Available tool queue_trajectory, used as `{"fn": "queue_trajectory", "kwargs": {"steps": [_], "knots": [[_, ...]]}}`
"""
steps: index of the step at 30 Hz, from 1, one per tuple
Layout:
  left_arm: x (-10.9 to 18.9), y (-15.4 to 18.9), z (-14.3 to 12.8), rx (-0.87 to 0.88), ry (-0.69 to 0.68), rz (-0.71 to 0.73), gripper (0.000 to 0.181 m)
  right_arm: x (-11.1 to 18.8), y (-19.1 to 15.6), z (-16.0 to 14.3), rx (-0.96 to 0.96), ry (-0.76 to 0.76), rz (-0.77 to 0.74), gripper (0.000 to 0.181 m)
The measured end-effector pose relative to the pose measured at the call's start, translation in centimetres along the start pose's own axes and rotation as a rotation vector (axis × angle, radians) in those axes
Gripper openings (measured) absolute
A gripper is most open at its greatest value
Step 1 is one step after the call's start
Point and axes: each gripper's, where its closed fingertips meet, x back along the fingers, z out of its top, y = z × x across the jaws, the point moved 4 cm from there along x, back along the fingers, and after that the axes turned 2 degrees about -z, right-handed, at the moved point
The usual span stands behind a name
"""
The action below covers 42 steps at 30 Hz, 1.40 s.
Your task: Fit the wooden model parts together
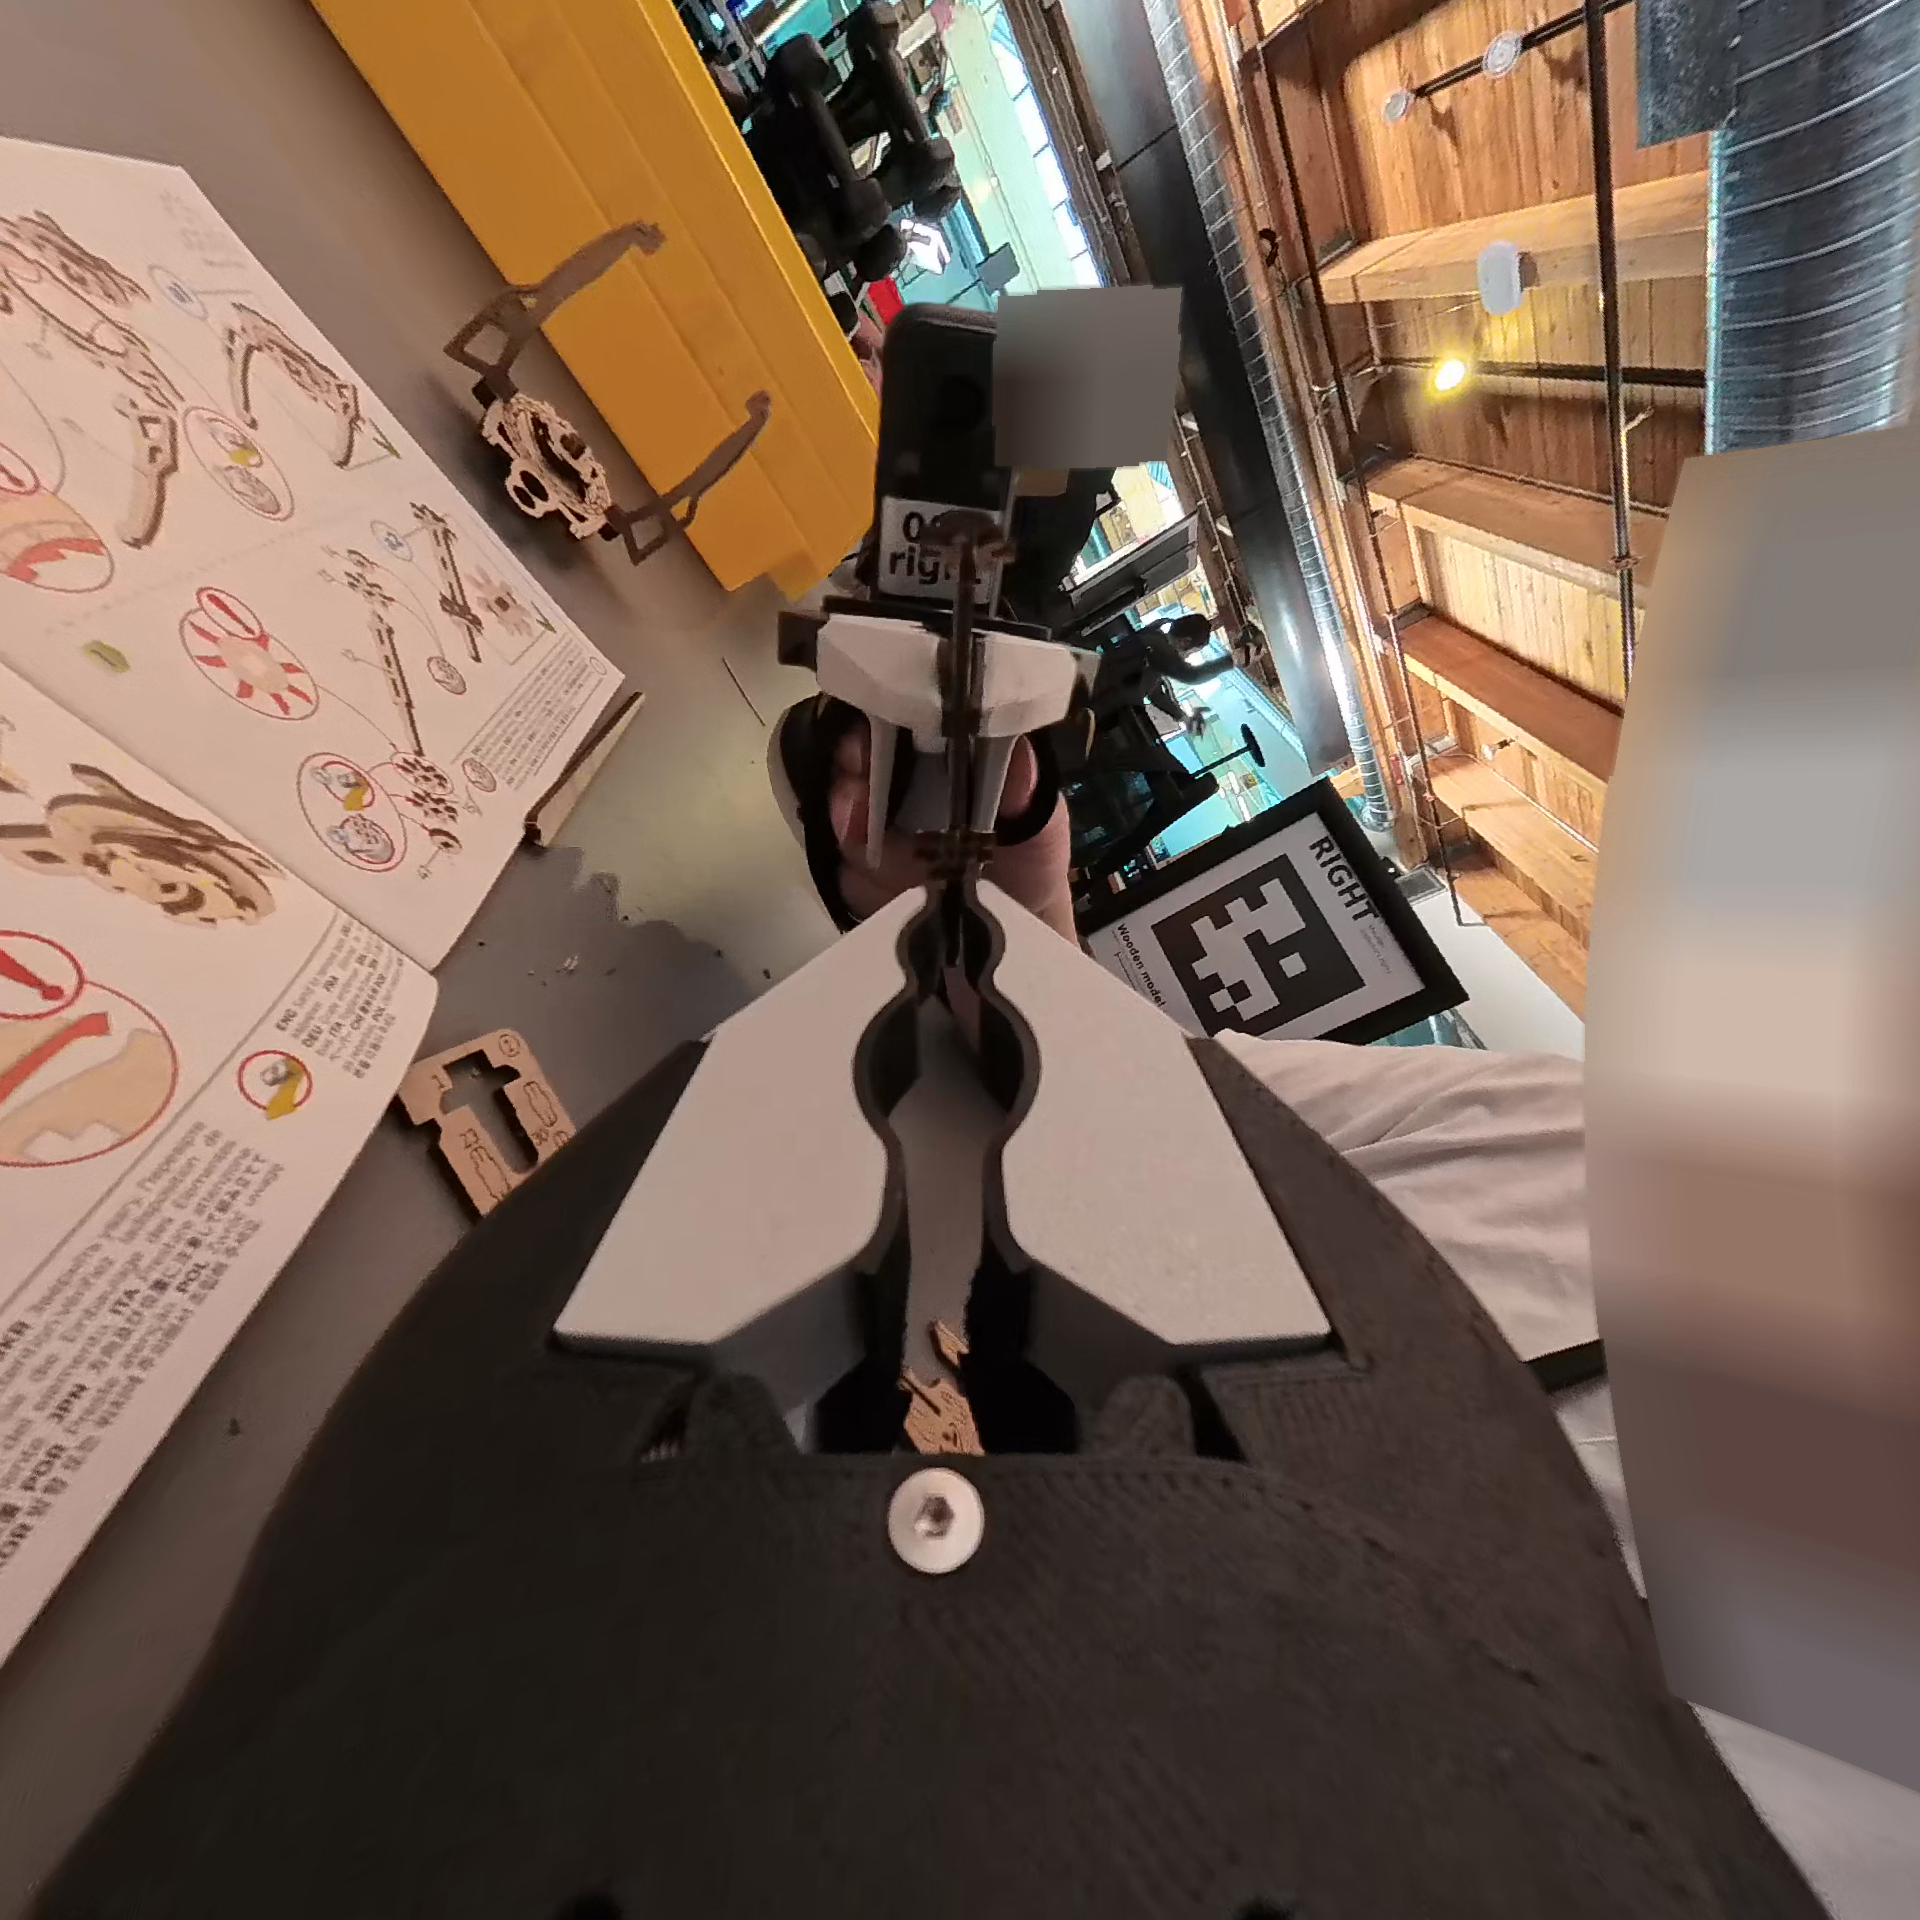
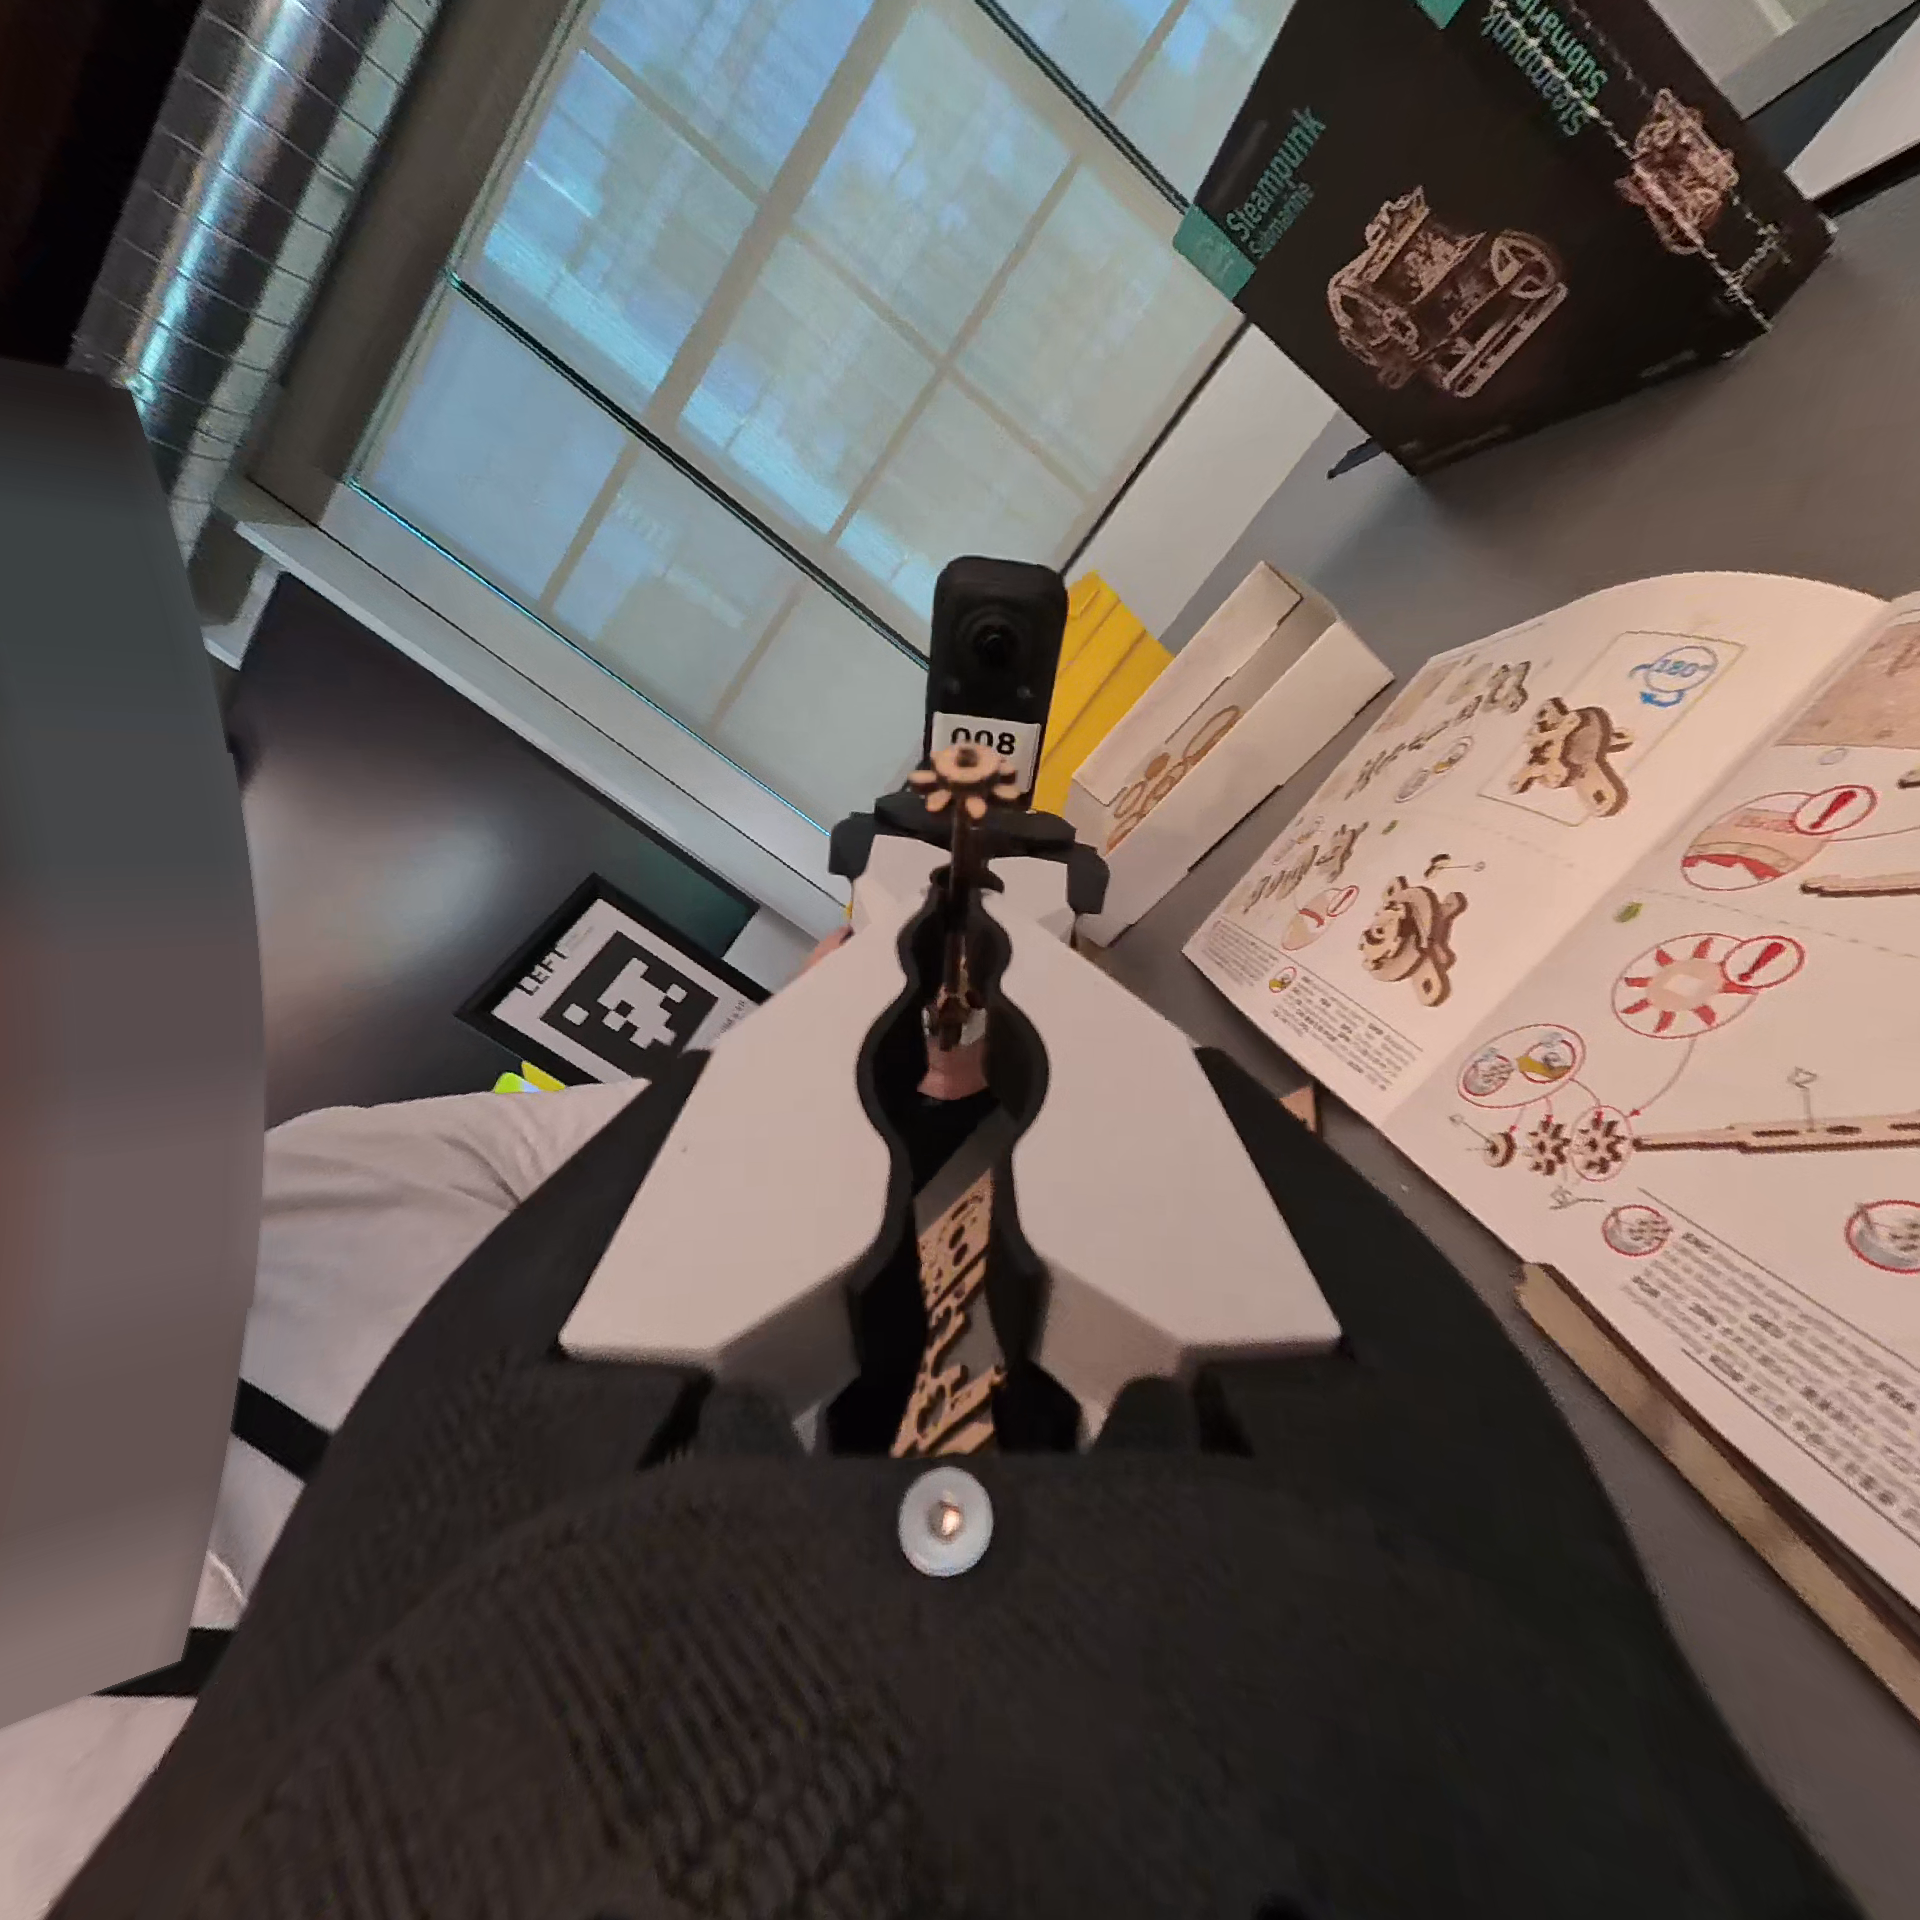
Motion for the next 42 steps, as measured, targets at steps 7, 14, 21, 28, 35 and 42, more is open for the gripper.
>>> {"fn": "queue_trajectory", "kwargs": {"steps": [7, 14, 21, 28, 35, 42], "knots": [[0.3, -0.7, -0.1, -0.014, -0.001, 0.020, 0.000, -0.2, 0.8, -0.4, -0.046, 0.026, 0.013, 0.000], [0.6, -1.0, -0.4, 0.003, -0.015, 0.026, 0.000, -0.5, 1.4, -1.1, -0.098, 0.039, 0.072, 0.001], [0.8, -1.6, -0.6, -0.034, -0.036, 0.066, 0.000, -0.7, 1.9, -1.6, -0.056, 0.030, 0.035, 0.001], [0.7, -1.7, -0.6, -0.133, -0.063, 0.092, 0.000, -0.6, 2.0, -1.6, -0.025, 0.040, 0.020, 0.000], [0.6, -1.5, -0.7, -0.184, -0.076, 0.092, 0.000, -0.6, 1.7, -1.8, -0.006, 0.036, 0.032, 0.000], [0.8, -1.8, -1.3, -0.245, -0.130, 0.134, 0.000, -0.8, 1.9, -2.5, 0.033, -0.042, -0.005, 0.001]]}}
